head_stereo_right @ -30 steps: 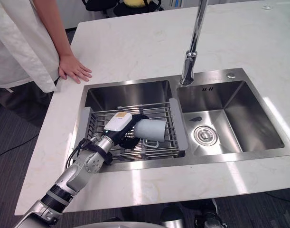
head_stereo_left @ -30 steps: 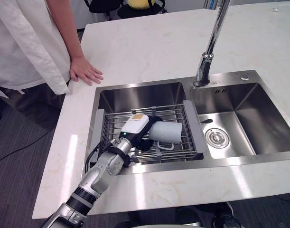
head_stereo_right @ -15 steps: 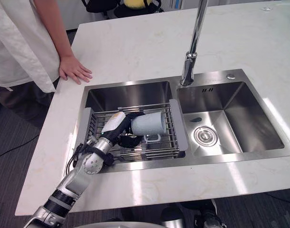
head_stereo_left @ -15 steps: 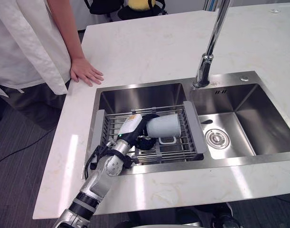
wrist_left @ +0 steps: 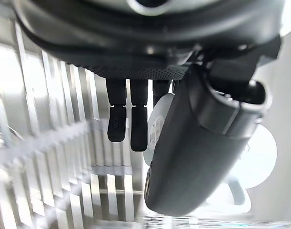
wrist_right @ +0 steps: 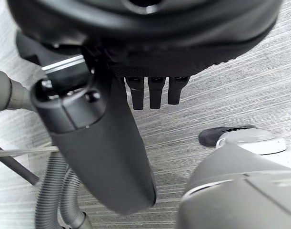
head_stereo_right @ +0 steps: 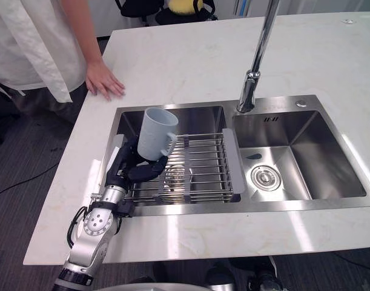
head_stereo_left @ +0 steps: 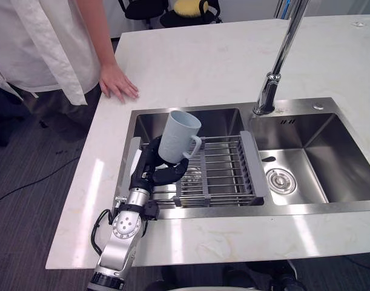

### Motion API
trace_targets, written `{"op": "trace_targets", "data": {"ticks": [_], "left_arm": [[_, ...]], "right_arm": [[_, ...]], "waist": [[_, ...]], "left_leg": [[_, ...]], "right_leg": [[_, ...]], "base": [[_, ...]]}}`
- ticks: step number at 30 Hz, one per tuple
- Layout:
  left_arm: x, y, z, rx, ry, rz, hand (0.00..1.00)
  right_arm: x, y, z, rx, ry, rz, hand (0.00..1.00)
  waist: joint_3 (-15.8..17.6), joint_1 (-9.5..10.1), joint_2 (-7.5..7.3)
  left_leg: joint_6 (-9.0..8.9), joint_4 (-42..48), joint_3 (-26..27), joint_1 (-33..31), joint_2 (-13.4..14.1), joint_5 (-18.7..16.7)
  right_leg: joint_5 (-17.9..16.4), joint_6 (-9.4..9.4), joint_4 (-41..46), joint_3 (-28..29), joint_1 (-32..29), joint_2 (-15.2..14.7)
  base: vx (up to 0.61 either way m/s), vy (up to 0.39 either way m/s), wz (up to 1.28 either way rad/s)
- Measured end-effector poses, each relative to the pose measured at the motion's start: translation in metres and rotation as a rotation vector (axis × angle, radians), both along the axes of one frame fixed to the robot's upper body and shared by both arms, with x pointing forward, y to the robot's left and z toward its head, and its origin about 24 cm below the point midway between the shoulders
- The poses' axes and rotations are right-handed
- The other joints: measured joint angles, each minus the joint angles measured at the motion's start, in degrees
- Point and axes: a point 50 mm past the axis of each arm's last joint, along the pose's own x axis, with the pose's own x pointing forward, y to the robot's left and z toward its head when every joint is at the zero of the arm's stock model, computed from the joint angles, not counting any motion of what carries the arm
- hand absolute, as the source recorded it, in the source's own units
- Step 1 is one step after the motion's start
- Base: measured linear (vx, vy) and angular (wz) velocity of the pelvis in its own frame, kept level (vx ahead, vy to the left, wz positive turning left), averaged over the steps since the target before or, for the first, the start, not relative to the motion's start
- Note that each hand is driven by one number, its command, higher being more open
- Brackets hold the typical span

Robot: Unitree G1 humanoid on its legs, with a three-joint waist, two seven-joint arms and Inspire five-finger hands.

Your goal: Walk over to the sink, pick up the cup, carry it to the dishwasher, place the cup inside the dishwasher, then close the dishwasher door

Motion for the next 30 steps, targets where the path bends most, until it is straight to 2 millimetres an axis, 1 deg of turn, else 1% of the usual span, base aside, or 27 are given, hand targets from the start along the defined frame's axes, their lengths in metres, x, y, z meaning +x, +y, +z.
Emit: {"op": "trace_targets", "data": {"ticks": [3, 4, 5, 7, 8, 9, 10, 11, 12, 13, 14, 15, 16, 17, 18, 19, 20, 21, 22, 23, 24, 25, 26, 27, 28, 29, 30], "left_arm": [[-0.005, -0.004, 0.007, -0.081, -0.034, -0.003, 0.30], [-0.005, -0.005, 0.010, -0.101, -0.049, -0.006, 0.30], [-0.006, -0.005, 0.013, -0.104, -0.058, -0.008, 0.30], [-0.006, -0.008, 0.017, -0.110, -0.077, -0.020, 0.30], [-0.006, -0.008, 0.017, -0.112, -0.079, -0.021, 0.30], [-0.005, -0.009, 0.018, -0.119, -0.083, -0.019, 0.30], [-0.004, -0.010, 0.019, -0.126, -0.086, -0.020, 0.30], [-0.004, -0.010, 0.022, -0.145, -0.102, -0.014, 0.30], [-0.003, -0.009, 0.022, -0.156, -0.101, -0.010, 0.30], [-0.004, -0.008, 0.022, -0.156, -0.100, -0.006, 0.30], [-0.007, -0.004, 0.023, -0.159, -0.106, 0.012, 0.30], [-0.008, 0.000, 0.027, -0.173, -0.125, 0.031, 0.30], [-0.008, 0.001, 0.027, -0.183, -0.128, 0.035, 0.30], [-0.009, -0.001, 0.030, -0.202, -0.135, 0.036, 0.30], [-0.010, -0.002, 0.036, -0.213, -0.162, 0.029, 0.30], [-0.010, -0.002, 0.038, -0.218, -0.175, 0.027, 0.30], [-0.009, -0.004, 0.037, -0.241, -0.170, 0.031, 0.30], [-0.010, -0.005, 0.033, -0.254, -0.151, 0.031, 0.30], [-0.012, -0.006, 0.030, -0.266, -0.133, 0.028, 0.30], [-0.013, -0.011, 0.029, -0.277, -0.124, 0.003, 0.30], [-0.014, -0.017, 0.031, -0.282, -0.128, -0.032, 0.30], [-0.015, -0.024, 0.031, -0.286, -0.126, -0.060, 0.30], [-0.017, -0.032, 0.030, -0.288, -0.117, -0.104, 0.30], [-0.018, -0.038, 0.030, -0.298, -0.117, -0.138, 0.30], [-0.020, -0.045, 0.031, -0.302, -0.115, -0.183, 0.30], [-0.020, -0.049, 0.031, -0.305, -0.113, -0.203, 0.30], [-0.020, -0.055, 0.031, -0.307, -0.110, -0.235, 0.30]], "right_arm": [[0.002, 0.001, 0.001, 0.010, -0.017, -0.024, 0.90], [0.004, 0.002, 0.002, 0.008, -0.027, -0.026, 0.90], [0.006, 0.003, 0.002, 0.009, -0.034, -0.028, 0.90], [0.005, 0.009, 0.001, 0.017, -0.037, -0.035, 0.90], [0.005, 0.010, 0.001, 0.019, -0.035, -0.037, 0.90], [0.003, 0.011, 0.000, 0.018, -0.032, -0.042, 0.90], [0.003, 0.010, 0.000, 0.016, -0.031, -0.049, 0.90], [0.005, 0.011, 0.001, 0.026, -0.041, -0.067, 0.90], [0.000, 0.012, -0.001, 0.033, -0.029, -0.075, 0.90], [-0.003, 0.012, -0.002, 0.033, -0.021, -0.074, 0.90], [-0.004, 0.013, -0.002, 0.035, -0.015, -0.063, 0.90], [-0.003, 0.012, -0.002, 0.034, -0.016, -0.061, 0.90], [-0.001, 0.010, -0.002, 0.029, -0.017, -0.059, 0.90], [0.005, 0.007, 0.000, 0.018, -0.029, -0.053, 0.90], [0.013, 0.009, 0.002, 0.024, -0.056, -0.057, 0.90], [0.018, 0.011, 0.003, 0.030, -0.074, -0.061, 0.90], [0.027, 0.009, 0.007, 0.024, -0.100, -0.058, 0.90], [0.030, 0.009, 0.008, 0.016, -0.110, -0.060, 0.90], [0.030, 0.010, 0.008, 0.018, -0.111, -0.060, 0.90], [0.028, 0.010, 0.007, 0.014, -0.112, -0.065, 0.90], [0.027, 0.008, 0.007, 0.006, -0.115, -0.082, 0.90], [0.027, 0.006, 0.008, 0.000, -0.117, -0.100, 0.90], [0.026, 0.003, 0.009, -0.014, -0.115, -0.110, 0.90], [0.024, 0.002, 0.009, -0.018, -0.111, -0.110, 0.90], [0.024, 0.001, 0.009, -0.020, -0.112, -0.111, 0.90], [0.023, 0.002, 0.008, -0.020, -0.111, -0.111, 0.90], [0.024, 0.004, 0.008, -0.014, -0.110, -0.110, 0.90]], "waist": [[-0.17, -0.01, -0.82], [0.08, -0.03, -1.64], [0.14, -0.02, -1.85], [0.44, -0.30, -3.19], [0.65, -0.40, -3.54], [0.74, -0.44, -3.71], [0.71, -0.40, -3.65], [0.85, -0.08, -3.58], [0.90, -0.06, -3.92], [0.82, 0.09, -4.04], [0.48, 0.49, -4.52], [0.19, 1.56, -4.92], [0.12, 2.31, -4.82], [-0.75, 3.64, -3.31], [-0.52, 4.19, -3.79], [-0.14, 4.32, -4.33], [0.87, 4.44, -3.56], [1.36, 4.43, -2.74], [1.49, 4.30, -2.47], [1.68, 4.29, -2.18], [2.24, 3.96, -3.08], [2.33, 4.02, -3.16], [2.20, 4.23, -3.21], [1.93, 4.22, -2.75], [1.47, 4.02, -2.03], [1.34, 3.62, -1.81], [0.76, 2.49, -0.81]], "left_leg": [[0.32, 0.08, 2.16, -0.30, 0.02, -0.21], [0.61, 1.00, 3.30, -1.22, 0.13, -0.64], [0.70, 1.91, 3.79, -1.88, 0.36, -1.01], [1.22, 6.55, 4.73, -5.10, 1.46, -3.19], [1.39, 7.84, 4.83, -5.73, 1.77, -3.68], [2.41, 9.74, 4.80, -7.14, 2.01, -4.47], [2.96, 10.02, 4.82, -7.76, 2.56, -4.69], [3.92, 10.51, 4.99, -8.99, 3.12, -4.57], [4.46, 11.06, 3.90, -9.12, 2.89, -4.19], [4.55, 11.44, 3.48, -9.30, 2.79, -4.13], [4.70, 12.58, 2.66, -10.44, 2.49, -3.99], [4.45, 14.07, 2.33, -12.38, 2.25, -3.72], [4.37, 14.35, 2.14, -13.63, 2.20, -3.22], [3.65, 13.24, 1.47, -15.65, 2.77, -1.26], [4.13, 13.08, 1.52, -17.23, 2.95, 0.31], [4.26, 13.39, 1.37, -18.02, 2.83, 0.82], [4.09, 14.80, 0.28, -19.25, 3.79, 1.42], [3.89, 16.25, -0.72, -19.61, 5.10, 1.56], [3.48, 17.83, -1.99, -19.99, 6.02, 1.84], [1.47, 17.21, -5.20, -20.36, 5.84, 4.00], [1.52, 20.16, -7.41, -21.43, 5.36, 2.27], [3.00, 25.68, -8.10, -22.32, 4.98, -1.13], [2.26, 31.12, -8.32, -21.40, 4.50, -6.12], [1.51, 33.34, -8.40, -19.86, 4.52, -9.33], [0.40, 34.91, -8.68, -17.50, 4.54, -13.69], [-0.17, 34.67, -8.84, -16.00, 4.31, -15.29], [-1.19, 28.55, -9.10, -11.43, 3.30, -17.01]], "right_leg": [[1.00, 0.42, 0.21, 2.33, -1.60, 0.11], [1.50, 0.72, 0.78, 3.61, -3.04, 0.11], [1.71, 0.84, 1.20, 4.17, -3.85, 0.07], [2.93, 1.59, 2.94, 4.70, -6.58, -0.01], [3.32, 1.83, 3.47, 4.46, -7.15, -0.05], [4.58, 3.37, 3.92, 3.77, -8.11, -0.02], [5.40, 4.39, 3.15, 3.62, -8.30, 0.07], [1.69, 4.18, 9.38, 2.62, -9.89, -0.42], [-3.22, 4.23, 21.40, 0.93, -10.74, -1.05], [-4.54, 4.60, 25.64, 0.31, -10.35, -1.21], [-5.74, 4.52, 30.42, -0.39, -8.78, -1.25], [-6.95, 4.56, 28.06, -0.42, -8.39, -1.22], [-6.96, 4.61, 26.04, -0.79, -8.63, -0.48], [-7.30, 4.10, 20.31, -0.90, -7.74, 0.90], [-9.03, 1.46, 15.02, -0.44, -5.93, 1.37], [-9.68, 0.27, 12.60, -0.58, -5.25, 1.38], [-9.00, -3.44, 9.25, -0.97, -3.85, 2.71], [-8.38, -3.56, 9.01, -1.33, -3.08, 4.05], [-8.34, -3.66, 9.58, -1.76, -2.59, 5.02], [-8.19, -4.78, 10.02, -3.42, -2.64, 5.31], [-8.41, -7.31, 10.60, -5.61, -3.24, 4.51], [-8.44, -7.94, 10.88, -6.38, -3.78, 3.99], [-7.93, -8.41, 10.77, -6.62, -4.54, 3.28], [-7.13, -8.47, 10.41, -6.66, -5.34, 3.06], [-6.02, -8.21, 9.99, -6.73, -6.27, 2.87], [-5.55, -7.86, 9.87, -6.78, -6.71, 2.66], [-4.28, -6.44, 9.53, -7.14, -7.13, 2.25]], "base": [[-0.02, 0.034, -0.41], [-0.05, 0.045, -0.48], [-0.07, 0.033, -0.45], [-0.11, 0.006, -0.28], [-0.15, 0.015, -0.13], [-0.12, 0.025, -0.07], [-0.15, 0.026, -0.05], [-0.12, 0.003, 0.21], [-0.11, -0.020, 0.29], [-0.11, -0.053, 0.44], [-0.13, -0.076, 0.24], [-0.16, -0.076, 0.15], [-0.19, -0.043, 0.00], [-0.17, -0.069, 0.05], [-0.18, -0.082, 0.10], [-0.19, -0.126, 0.19], [-0.19, -0.089, 0.18], [-0.26, -0.110, 0.22], [-0.31, -0.104, 0.41], [-0.31, -0.081, 0.65], [-0.34, -0.067, 0.79], [-0.31, -0.028, 0.64], [-0.29, -0.028, 0.36], [-0.23, 0.040, 0.14], [-0.14, 0.064, 0.05], [-0.13, 0.146, 0.12], [-0.09, 0.168, 0.14]]}}
